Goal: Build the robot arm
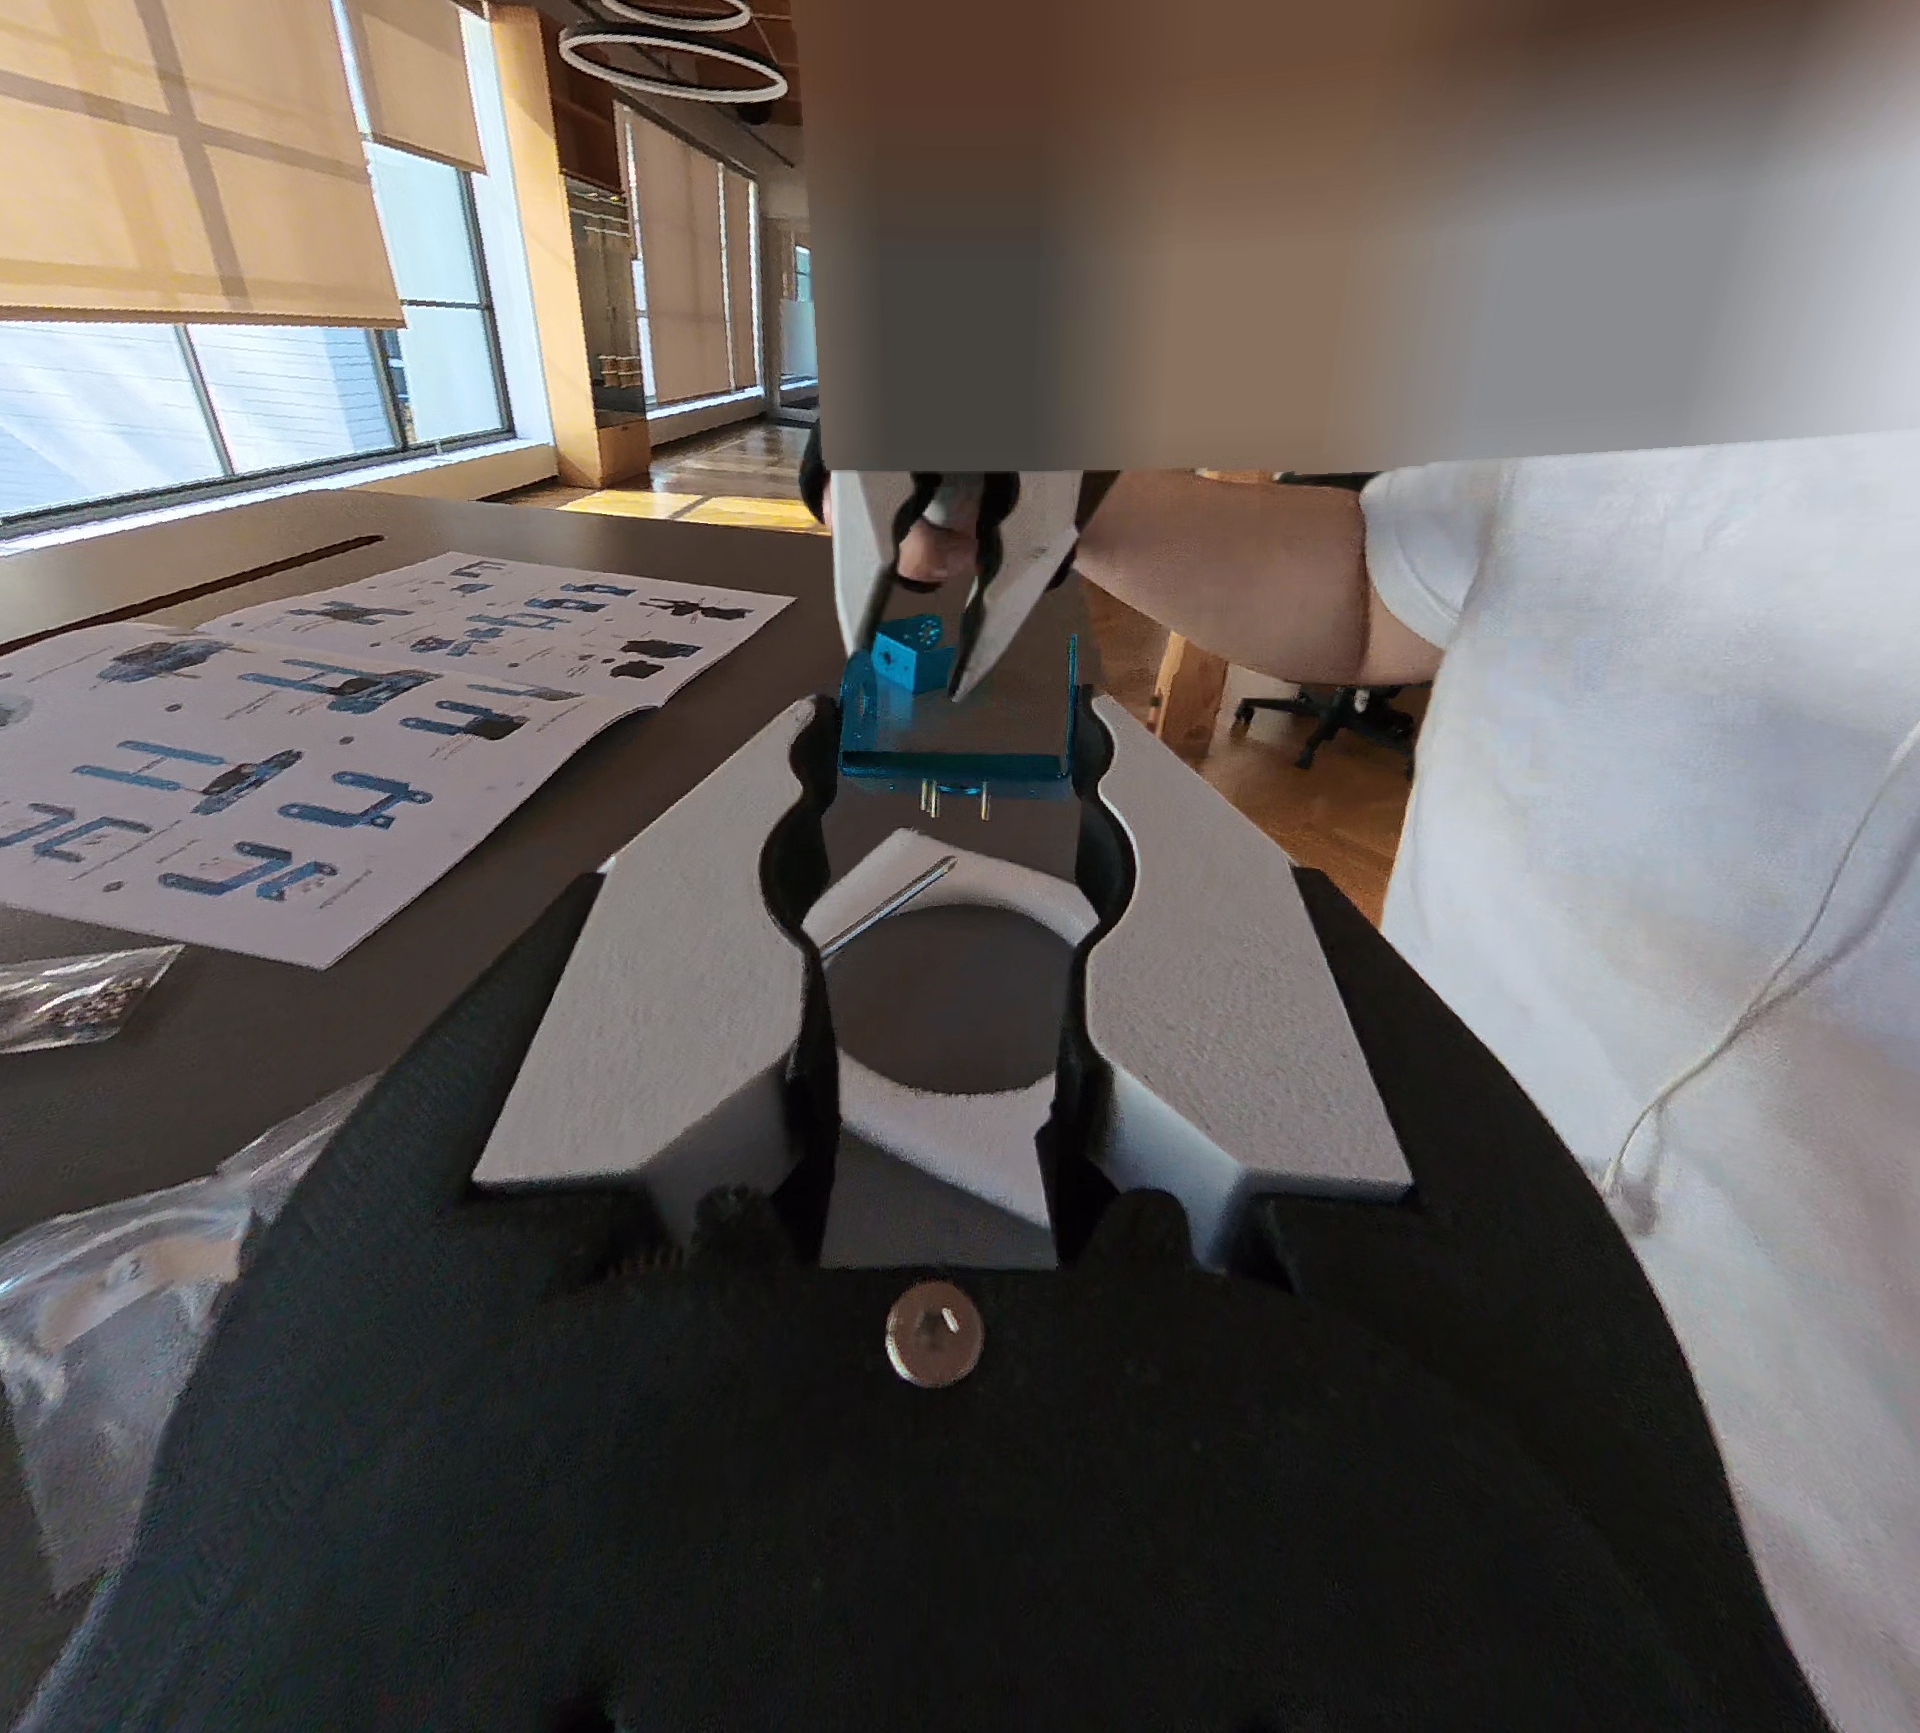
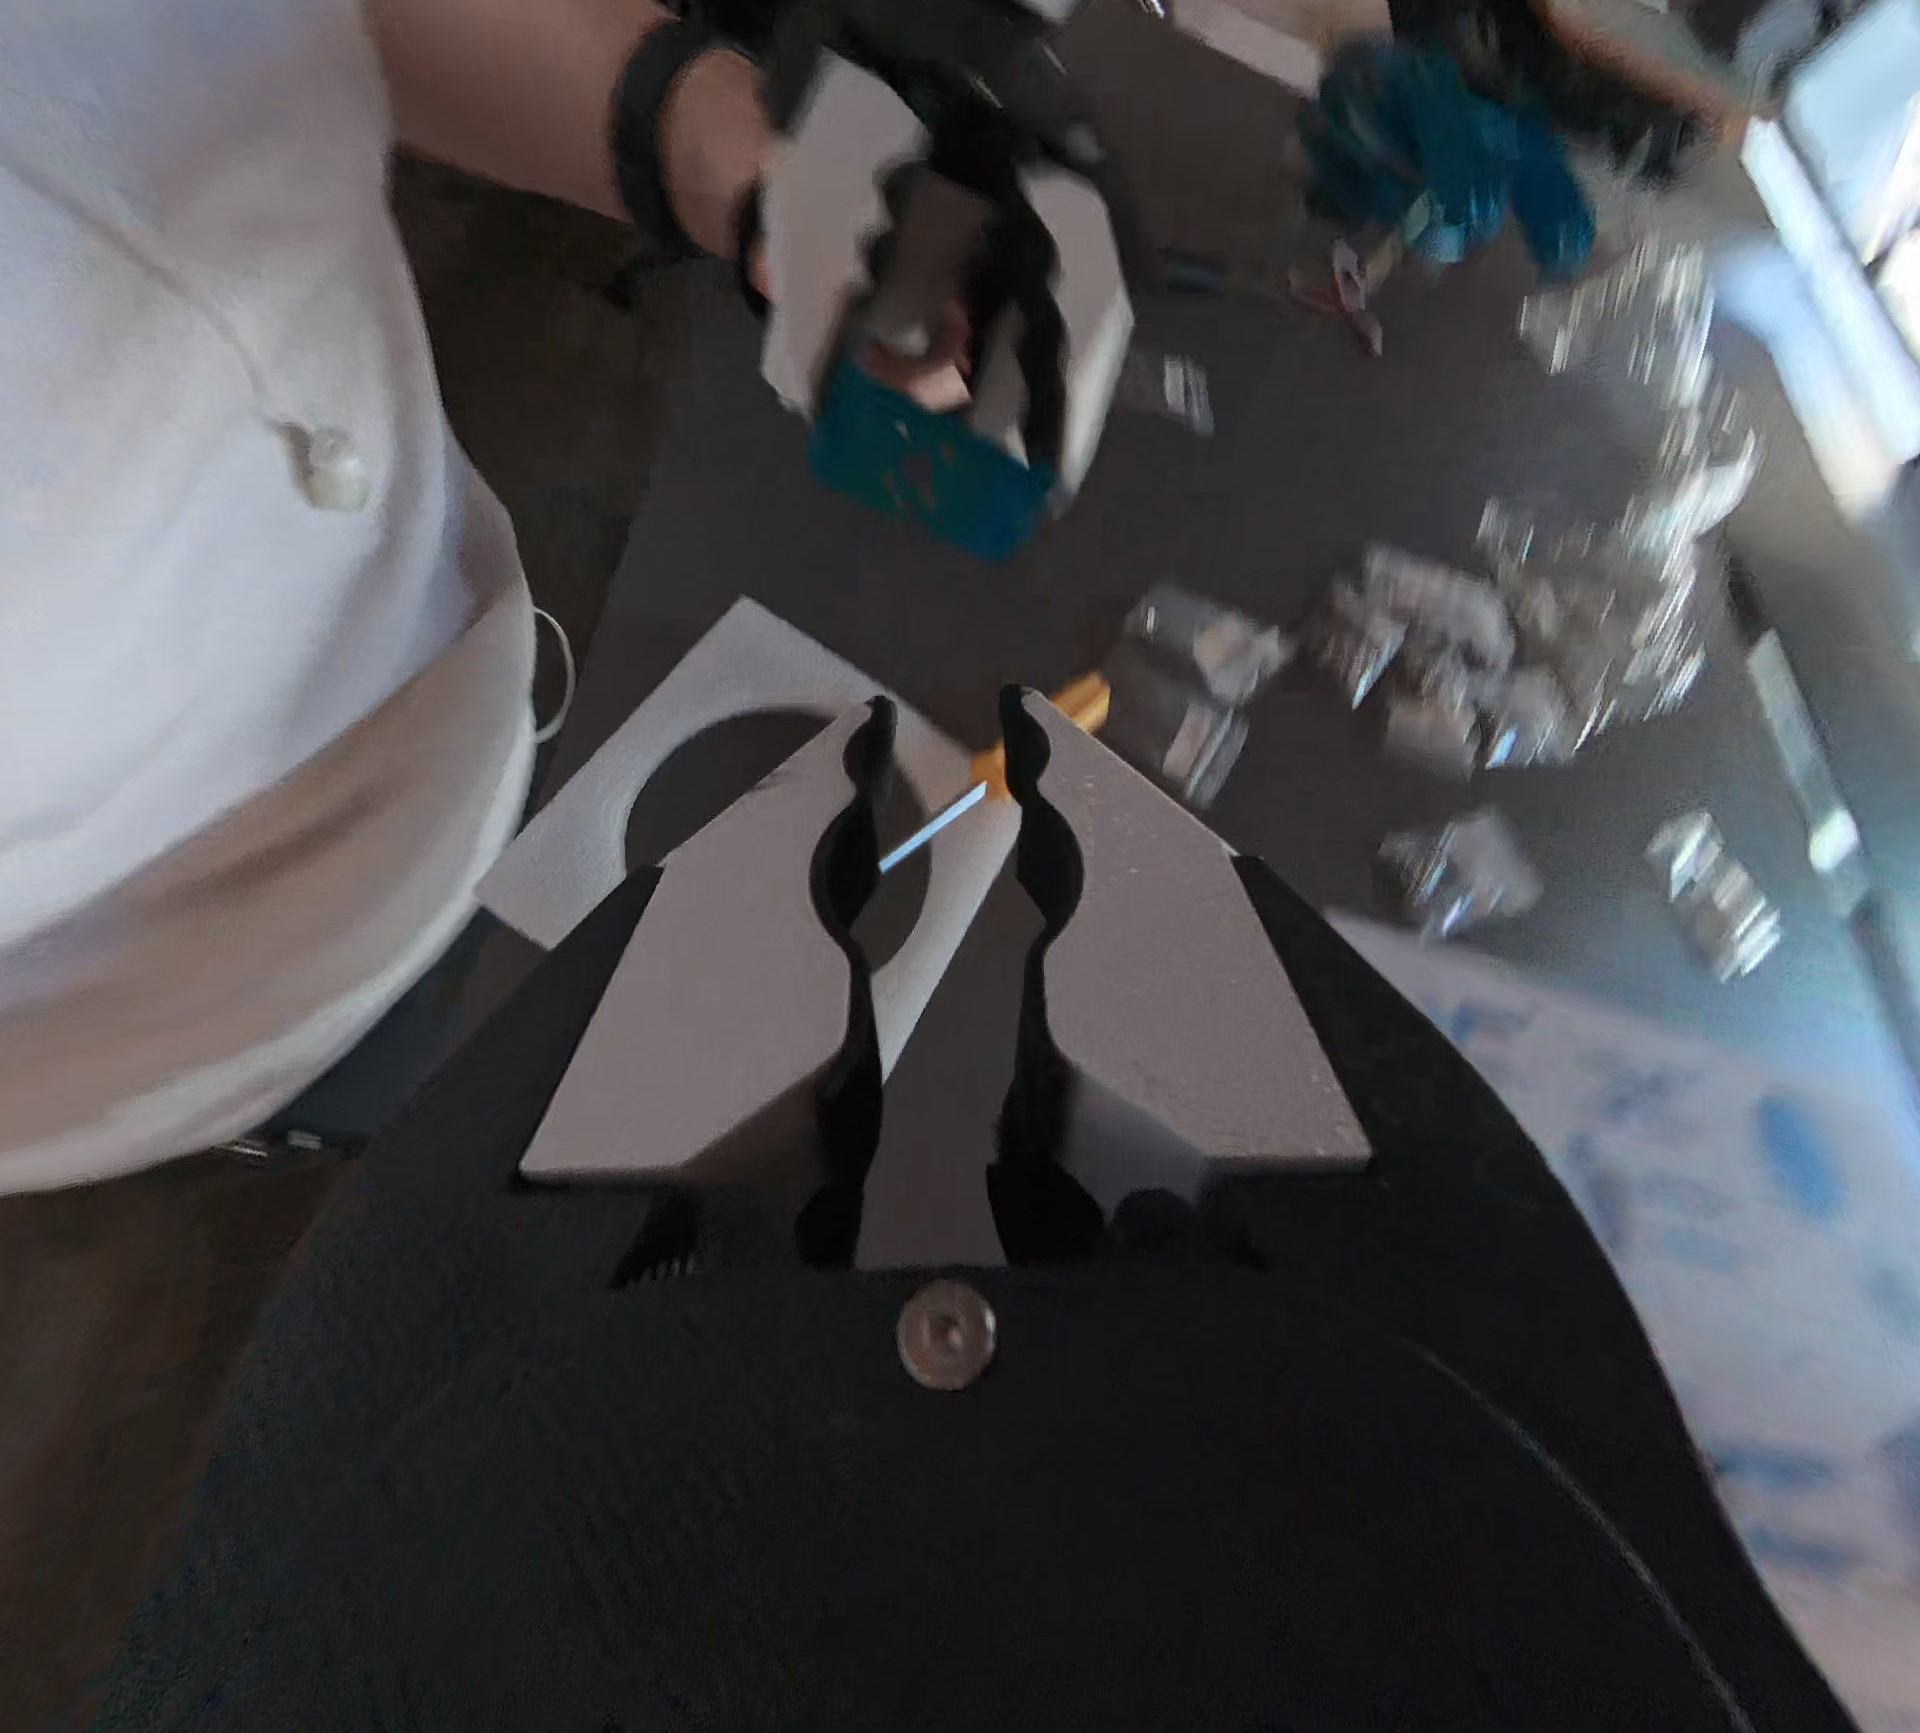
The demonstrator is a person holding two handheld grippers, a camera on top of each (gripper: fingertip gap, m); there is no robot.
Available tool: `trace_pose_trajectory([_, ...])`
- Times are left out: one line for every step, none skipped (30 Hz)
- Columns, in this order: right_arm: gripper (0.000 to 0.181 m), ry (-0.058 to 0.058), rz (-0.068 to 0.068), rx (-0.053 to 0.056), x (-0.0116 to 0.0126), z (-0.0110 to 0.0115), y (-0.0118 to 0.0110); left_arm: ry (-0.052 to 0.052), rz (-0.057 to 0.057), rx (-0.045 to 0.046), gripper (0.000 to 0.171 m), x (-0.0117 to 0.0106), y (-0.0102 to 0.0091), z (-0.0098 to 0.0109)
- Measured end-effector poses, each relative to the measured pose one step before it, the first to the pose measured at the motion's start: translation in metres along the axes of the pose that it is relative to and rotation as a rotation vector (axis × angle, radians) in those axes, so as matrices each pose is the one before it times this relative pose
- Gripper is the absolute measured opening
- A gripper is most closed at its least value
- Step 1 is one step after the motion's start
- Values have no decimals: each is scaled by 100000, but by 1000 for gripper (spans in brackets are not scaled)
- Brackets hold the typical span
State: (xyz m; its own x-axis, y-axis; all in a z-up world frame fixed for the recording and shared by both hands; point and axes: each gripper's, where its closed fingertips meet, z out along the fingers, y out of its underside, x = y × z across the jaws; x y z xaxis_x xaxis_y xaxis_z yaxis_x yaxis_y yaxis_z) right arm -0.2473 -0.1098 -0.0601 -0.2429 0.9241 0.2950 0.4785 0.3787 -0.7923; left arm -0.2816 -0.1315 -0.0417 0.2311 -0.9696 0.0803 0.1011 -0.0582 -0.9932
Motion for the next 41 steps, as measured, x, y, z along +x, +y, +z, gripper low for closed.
trace_pose_trajectory([23, 1472, 12833, -1855, 643, -414, 1440, -2560, 773, -531, 45, -217, 86, -421])
trace_pose_trajectory([23, 4057, 12474, -1115, 1140, -401, 1303, -2499, 1059, -616, 44, -180, 114, -408])
trace_pose_trajectory([22, 2924, 12758, -1639, 1218, -229, 1140, -2252, 1141, -633, 44, -147, 138, -399])
trace_pose_trajectory([22, -1069, 10806, -1125, 667, 96, 489, -1925, 1224, -533, 44, -88, 167, -376])
trace_pose_trajectory([21, 1588, 9107, 612, 920, 523, -310, -1783, 954, -534, 44, -98, 226, -348])
trace_pose_trajectory([22, 1893, 8828, -1205, 848, 1089, -524, -1828, 457, -172, 44, -134, 184, -315])
trace_pose_trajectory([25, -2866, 6603, -2644, -173, 1577, -635, -1517, 17, 34, 44, -96, 155, -301])
trace_pose_trajectory([28, -1524, 6554, -5176, -53, 1788, -400, -777, -324, 274, 44, 2, 100, -294])
trace_pose_trajectory([35, -1845, 4316, -7173, -236, 1723, -133, -746, -422, 309, 44, 21, 55, -295])
trace_pose_trajectory([37, -1232, 3786, -9304, -279, 1506, 326, -1269, -50, -67, 44, -55, 80, -288])
trace_pose_trajectory([40, 948, 1981, -8360, -133, 1153, 174, -1396, 657, -486, 44, -64, 121, -302])
trace_pose_trajectory([39, 4289, 198, -5609, 159, 872, 5, -524, 1090, -308, 44, 61, 68, -283])
trace_pose_trajectory([39, 4297, -999, -6074, 47, 728, 182, -227, 803, 107, 44, 91, 18, -274])
trace_pose_trajectory([39, 4022, -1624, -4806, -87, 617, 59, -327, 399, 418, 44, 37, -48, -232])
trace_pose_trajectory([39, 5814, -1847, -4448, 147, 543, 93, 6, 322, 837, 44, 80, -109, -221])
trace_pose_trajectory([39, 4782, -2613, -6337, -18, 534, 393, -53, 292, 864, 44, 38, -115, -203])
trace_pose_trajectory([37, 4872, -2454, -5815, 3, 479, 344, -496, 365, 827, 44, -39, -112, -201])
trace_pose_trajectory([34, 5640, -2648, -4826, 156, 418, 225, -452, 360, 887, 44, -65, -123, -194])
trace_pose_trajectory([28, 4545, -3125, -3887, 60, 333, 150, -120, 258, 909, 44, -26, -117, -175])
trace_pose_trajectory([20, 3897, -2668, -900, 97, 15, -216, -81, 163, 866, 44, -32, -112, -170])
trace_pose_trajectory([19, 1099, -1230, -1144, -100, 15, -53, -111, -103, 908, 44, -68, -119, -154])
trace_pose_trajectory([19, 566, 144, -996, 98, -1, 3, 165, -424, 863, 44, -61, -122, -131])
trace_pose_trajectory([18, -53, 1141, -738, 184, 1, 123, 257, -547, 710, 44, -62, -97, -97])
trace_pose_trajectory([18, -92, 1079, -361, 279, -36, 231, -28, -339, 567, 44, -112, -75, -76])
trace_pose_trajectory([18, -96, 1310, 1546, 309, -202, 223, -10, -316, 312, 44, -90, -34, -49])
trace_pose_trajectory([18, -1038, 1670, 3138, 143, -470, 163, 387, -576, -85, 44, -44, 1, 6])
trace_pose_trajectory([17, -896, 1813, 5177, 140, -771, -6, 412, -564, -269, 44, -24, 31, 28])
trace_pose_trajectory([17, -1088, 1832, 6060, 89, -1026, -136, 241, -407, -152, 44, -29, 27, 53])
trace_pose_trajectory([17, -387, 1571, 7288, 168, -1258, -320, 448, -345, 98, 44, 3, 4, 87])
trace_pose_trajectory([17, 451, 705, 8879, 260, -1493, -586, 733, -648, 48, 44, 31, 6, 132])
trace_pose_trajectory([17, 1100, -250, 9577, 337, -1643, -744, 600, -883, -9, 44, -6, 28, 174])
trace_pose_trajectory([17, 897, -1369, 9604, 228, -1691, -848, 467, -930, 6, 44, -41, 18, 205])
trace_pose_trajectory([17, -219, -3778, 11327, -94, -1718, -1158, 701, -1055, 141, 44, -7, -9, 250])
trace_pose_trajectory([17, -1031, -5970, 14312, -433, -1766, -1581, 816, -1312, 611, 44, 8, -80, 267])
trace_pose_trajectory([17, 2591, -2393, 14837, 109, -1746, -1722, 815, -1343, 865, 44, 35, -133, 296])
trace_pose_trajectory([17, -139, -963, 11214, -182, -1530, -1467, 1075, -1358, 915, 44, 112, -164, 318])
trace_pose_trajectory([16, -4803, -4534, 11794, -1095, -1423, -1634, 1022, -1088, 1220, 44, 126, -237, 307])
trace_pose_trajectory([16, -2507, -4571, 12783, -964, -1300, -1901, 544, -784, 1243, 44, 93, -262, 314])
trace_pose_trajectory([16, -3079, -3225, 10600, -1063, -1045, -1763, 500, -458, 1231, 44, 121, -312, 317])
trace_pose_trajectory([16, -7923, -5250, 10407, -1945, -817, -1830, 843, 103, 1210, 44, 225, -336, 312])
trace_pose_trajectory([16, -7125, -5015, 8946, -1903, -544, -1731, 201, 1104, 1019, 44, 189, -324, 295])
